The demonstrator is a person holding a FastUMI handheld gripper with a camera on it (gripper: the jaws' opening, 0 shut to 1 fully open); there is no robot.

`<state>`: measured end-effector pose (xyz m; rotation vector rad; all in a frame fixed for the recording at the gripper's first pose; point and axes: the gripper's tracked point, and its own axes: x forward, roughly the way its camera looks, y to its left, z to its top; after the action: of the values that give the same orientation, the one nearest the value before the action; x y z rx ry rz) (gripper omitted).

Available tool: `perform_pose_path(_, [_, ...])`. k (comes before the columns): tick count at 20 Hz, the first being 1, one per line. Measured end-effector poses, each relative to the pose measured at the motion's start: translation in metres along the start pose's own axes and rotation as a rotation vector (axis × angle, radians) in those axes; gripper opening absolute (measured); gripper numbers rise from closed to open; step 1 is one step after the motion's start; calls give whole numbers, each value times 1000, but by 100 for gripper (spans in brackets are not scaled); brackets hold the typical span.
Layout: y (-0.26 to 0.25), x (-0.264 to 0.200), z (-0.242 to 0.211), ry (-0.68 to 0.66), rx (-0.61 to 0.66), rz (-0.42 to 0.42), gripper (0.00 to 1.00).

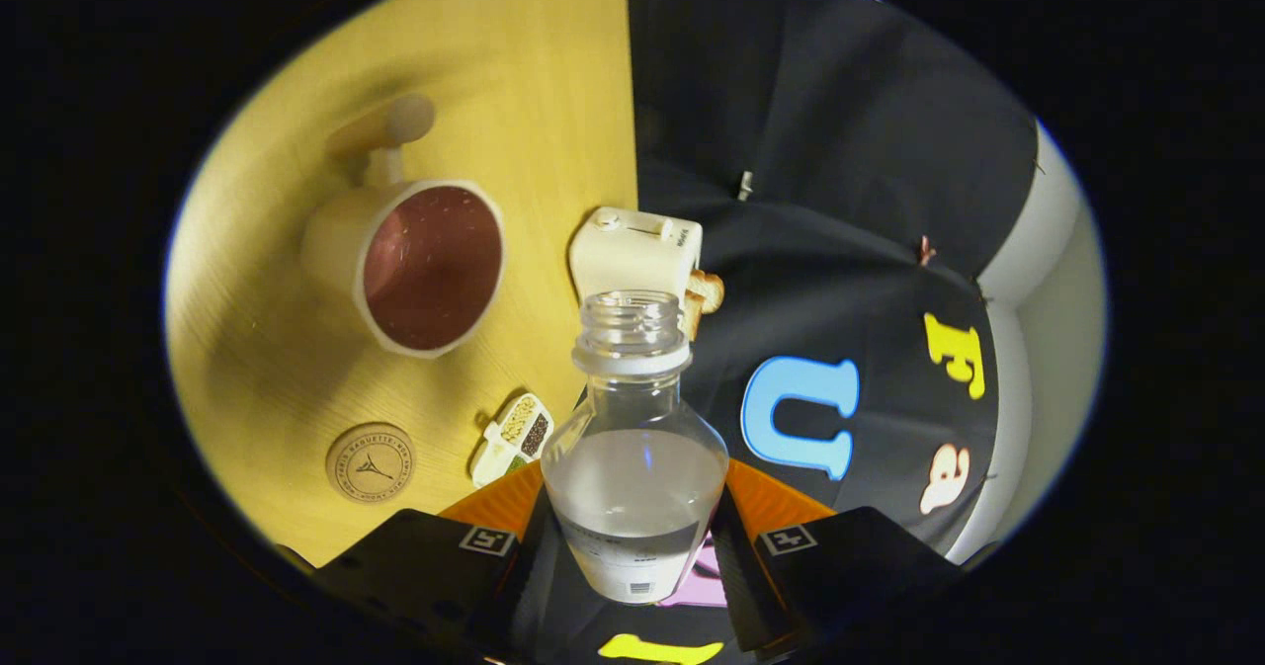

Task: Take the bottle from table, then pour the juice into the cup, finally place the bottle on the coaster

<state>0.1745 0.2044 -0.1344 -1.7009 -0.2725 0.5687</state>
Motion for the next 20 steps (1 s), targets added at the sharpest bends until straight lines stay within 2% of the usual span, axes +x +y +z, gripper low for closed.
perform_pose_path(2, [-3,-11,-9,38,170,5,74])
perform_pose_path(7, [-27,-27,-28,98,464,-26,74])
perform_pose_path(14, [-23,-30,-69,173,928,-30,74])
perform_pose_path(20, [5,-16,-111,228,1272,-125,75])
